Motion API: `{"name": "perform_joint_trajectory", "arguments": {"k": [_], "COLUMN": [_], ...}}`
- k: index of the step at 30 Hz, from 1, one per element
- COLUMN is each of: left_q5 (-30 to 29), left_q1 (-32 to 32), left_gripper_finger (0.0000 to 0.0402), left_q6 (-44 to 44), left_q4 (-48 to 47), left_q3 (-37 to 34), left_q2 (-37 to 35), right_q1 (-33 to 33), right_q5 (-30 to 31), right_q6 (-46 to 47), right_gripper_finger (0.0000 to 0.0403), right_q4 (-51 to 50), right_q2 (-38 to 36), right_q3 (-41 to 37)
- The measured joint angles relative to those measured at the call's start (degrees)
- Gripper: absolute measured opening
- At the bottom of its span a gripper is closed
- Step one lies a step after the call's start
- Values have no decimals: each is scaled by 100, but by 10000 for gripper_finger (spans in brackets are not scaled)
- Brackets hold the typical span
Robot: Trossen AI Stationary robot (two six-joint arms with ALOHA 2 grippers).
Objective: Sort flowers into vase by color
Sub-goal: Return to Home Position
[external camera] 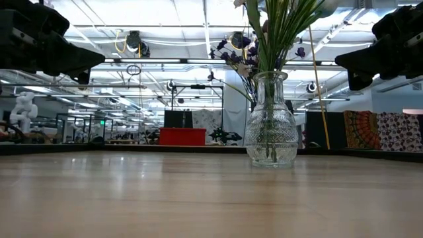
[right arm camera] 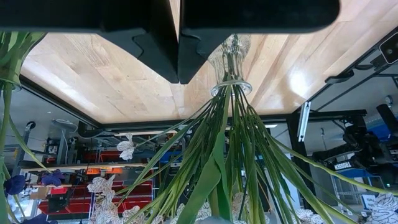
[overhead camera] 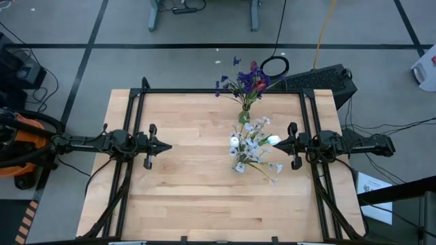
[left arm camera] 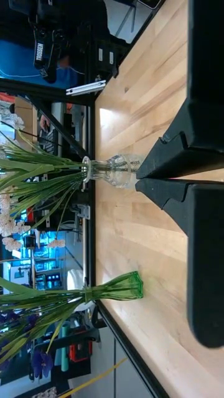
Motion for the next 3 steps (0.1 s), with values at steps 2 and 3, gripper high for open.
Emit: {"name": "perform_joint_trajectory", "arguments": {"k": [2,3], "left_q5": [0,0], "left_q1": [-1,0], "left_gripper_finger": [15,15], "left_q6": [0,0], "left_q4": [0,-1], "left_q3": [0,0], "left_q2": [0,0], "right_q1": [1,2], "right_q5": [-1,0], "right_q6": [2,1], "right_gripper_finger": [0,0], "right_q4": [0,2], "right_q2": [0,0], "right_q3": [0,0]}}
